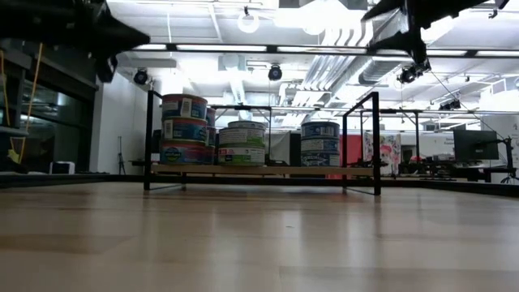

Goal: Stack canned seafood by type on shelf
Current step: Return to Home Position

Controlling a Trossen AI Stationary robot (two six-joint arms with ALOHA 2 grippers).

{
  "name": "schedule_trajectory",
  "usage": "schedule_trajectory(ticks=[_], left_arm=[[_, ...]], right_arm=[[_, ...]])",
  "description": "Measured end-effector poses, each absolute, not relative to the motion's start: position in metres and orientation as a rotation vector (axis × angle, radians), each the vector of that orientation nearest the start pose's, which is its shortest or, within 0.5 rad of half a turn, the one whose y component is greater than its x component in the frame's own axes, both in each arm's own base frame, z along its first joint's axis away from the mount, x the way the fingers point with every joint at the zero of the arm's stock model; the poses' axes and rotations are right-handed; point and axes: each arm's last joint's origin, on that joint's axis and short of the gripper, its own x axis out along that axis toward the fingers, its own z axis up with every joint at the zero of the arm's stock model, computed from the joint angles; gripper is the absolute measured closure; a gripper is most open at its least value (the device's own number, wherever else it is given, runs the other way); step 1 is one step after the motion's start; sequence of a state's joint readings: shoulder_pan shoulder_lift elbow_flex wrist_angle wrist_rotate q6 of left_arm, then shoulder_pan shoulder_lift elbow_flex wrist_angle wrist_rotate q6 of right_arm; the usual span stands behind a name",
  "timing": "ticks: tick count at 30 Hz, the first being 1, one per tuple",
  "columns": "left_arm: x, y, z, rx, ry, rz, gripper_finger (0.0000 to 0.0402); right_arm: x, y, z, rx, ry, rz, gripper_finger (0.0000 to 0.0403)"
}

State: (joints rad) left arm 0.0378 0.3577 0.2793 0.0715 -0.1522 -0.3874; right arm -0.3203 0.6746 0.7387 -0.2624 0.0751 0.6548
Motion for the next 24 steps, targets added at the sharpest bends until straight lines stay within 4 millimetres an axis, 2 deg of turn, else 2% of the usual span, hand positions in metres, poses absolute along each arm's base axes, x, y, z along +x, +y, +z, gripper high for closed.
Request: schedule_trajectory(ticks=[3,7,11,14,18,24], left_arm=[[0.115,0.012,0.229,-0.407,0.029,0.182,0.0402],[0.113,0.010,0.215,-0.445,-0.016,0.152,0.0401],[0.112,0.008,0.188,-0.515,-0.078,0.145,0.0402],[0.109,0.008,0.177,-0.526,-0.124,0.182,0.0402],[0.107,0.011,0.168,-0.517,-0.061,0.236,0.0402],[0.107,0.011,0.163,-0.527,-0.008,0.233,0.0402]], right_arm=[[0.145,-0.050,0.315,0.698,0.155,-0.457,0.0134],[0.147,-0.049,0.311,0.796,0.179,-0.453,0.0134],[0.148,-0.048,0.322,0.756,0.104,-0.346,0.0134],[0.146,-0.045,0.334,0.706,0.026,-0.237,0.0134],[0.142,-0.038,0.338,0.689,0.011,-0.164,0.0134],[0.139,-0.017,0.341,0.612,0.043,-0.019,0.0134]])
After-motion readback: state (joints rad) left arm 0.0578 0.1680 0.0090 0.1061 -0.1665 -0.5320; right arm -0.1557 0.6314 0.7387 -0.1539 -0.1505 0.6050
